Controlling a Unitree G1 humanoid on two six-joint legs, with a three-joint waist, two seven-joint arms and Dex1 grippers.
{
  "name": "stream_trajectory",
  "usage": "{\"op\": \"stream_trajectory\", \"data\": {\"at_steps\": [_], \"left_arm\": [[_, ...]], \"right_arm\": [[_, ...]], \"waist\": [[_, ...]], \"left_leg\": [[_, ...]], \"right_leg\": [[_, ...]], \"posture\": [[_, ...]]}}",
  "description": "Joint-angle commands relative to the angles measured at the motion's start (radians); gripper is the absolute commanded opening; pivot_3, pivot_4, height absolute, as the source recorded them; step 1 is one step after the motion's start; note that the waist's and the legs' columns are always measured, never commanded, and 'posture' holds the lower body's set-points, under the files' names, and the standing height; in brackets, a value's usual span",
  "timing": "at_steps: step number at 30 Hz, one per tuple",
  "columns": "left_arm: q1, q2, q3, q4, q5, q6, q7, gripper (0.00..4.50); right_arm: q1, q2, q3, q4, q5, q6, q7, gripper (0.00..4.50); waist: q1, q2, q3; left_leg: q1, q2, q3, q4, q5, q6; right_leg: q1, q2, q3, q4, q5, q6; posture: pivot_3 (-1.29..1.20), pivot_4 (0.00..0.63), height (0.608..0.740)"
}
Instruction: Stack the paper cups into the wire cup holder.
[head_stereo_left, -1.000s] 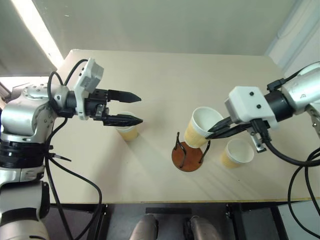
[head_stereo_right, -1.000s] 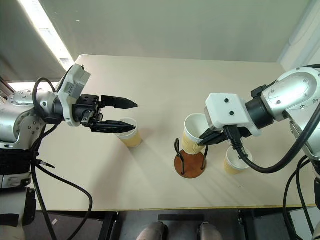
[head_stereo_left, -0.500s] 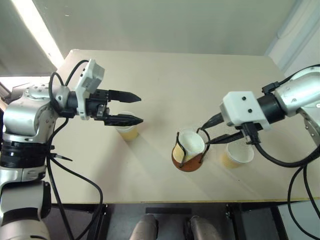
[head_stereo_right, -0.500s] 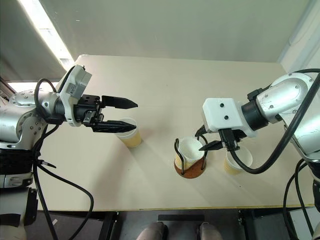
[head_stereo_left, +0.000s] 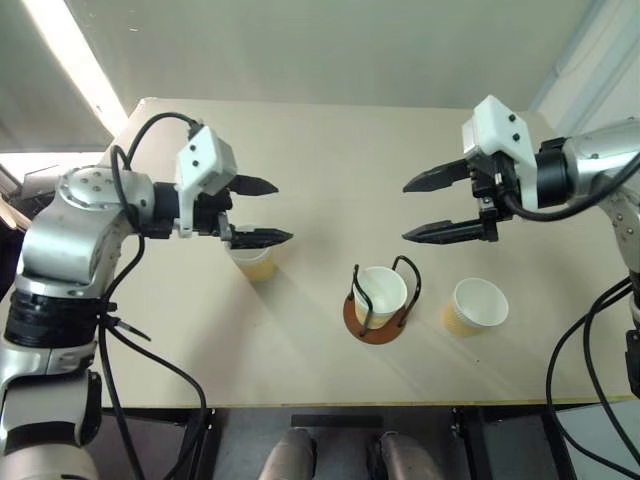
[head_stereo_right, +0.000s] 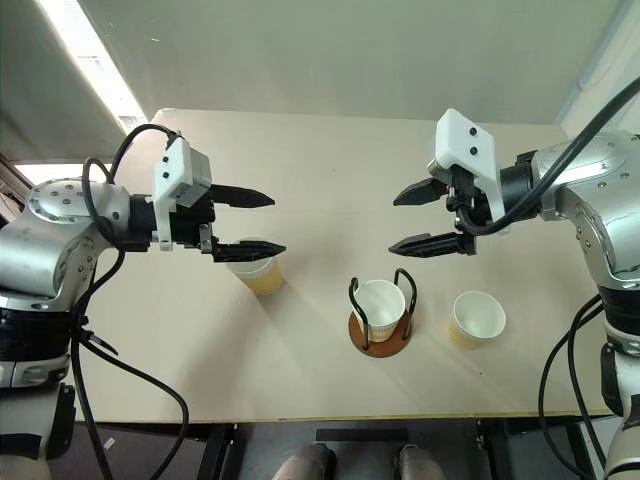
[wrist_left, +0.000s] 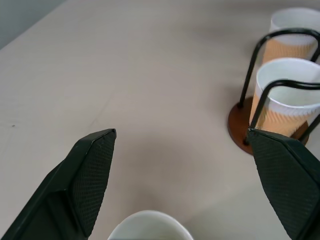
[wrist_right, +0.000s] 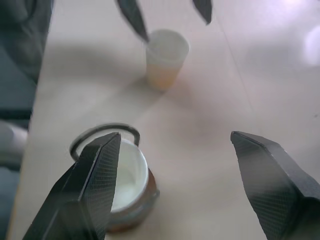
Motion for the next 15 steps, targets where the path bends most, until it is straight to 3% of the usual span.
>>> {"op": "stream_trajectory", "data": {"at_steps": [1, 8, 15], "left_arm": [[0.027, 0.079, -0.006, -0.144, 0.009, 0.037, -0.008, 4.50], [0.166, 0.231, -0.100, -0.218, 0.161, -0.049, -0.026, 4.50], [0.188, 0.220, -0.144, -0.156, 0.267, -0.114, 0.000, 4.50]], "right_arm": [[-0.043, 0.014, -0.099, 0.017, 0.092, 0.050, -0.022, 3.62], [-0.049, 0.015, -0.101, 0.059, 0.150, 0.047, -0.007, 3.62], [-0.053, 0.024, -0.083, 0.081, 0.156, 0.024, -0.007, 3.62]], "waist": [[0.000, 0.000, 0.000], [-0.002, 0.000, 0.000], [-0.002, 0.000, 0.000]], "left_leg": [[0.000, 0.000, 0.000, 0.000, 0.000, 0.000], [0.002, 0.000, 0.000, 0.000, 0.000, -0.001], [0.002, 0.000, -0.001, 0.001, 0.000, -0.001]], "right_leg": [[0.000, 0.000, 0.000, 0.000, 0.000, 0.000], [0.000, 0.000, 0.000, 0.001, 0.000, -0.001], [0.000, 0.000, 0.000, 0.002, 0.000, -0.001]], "posture": [[0.00, 0.150, 0.740], [0.00, 0.150, 0.740], [0.00, 0.150, 0.740]]}}
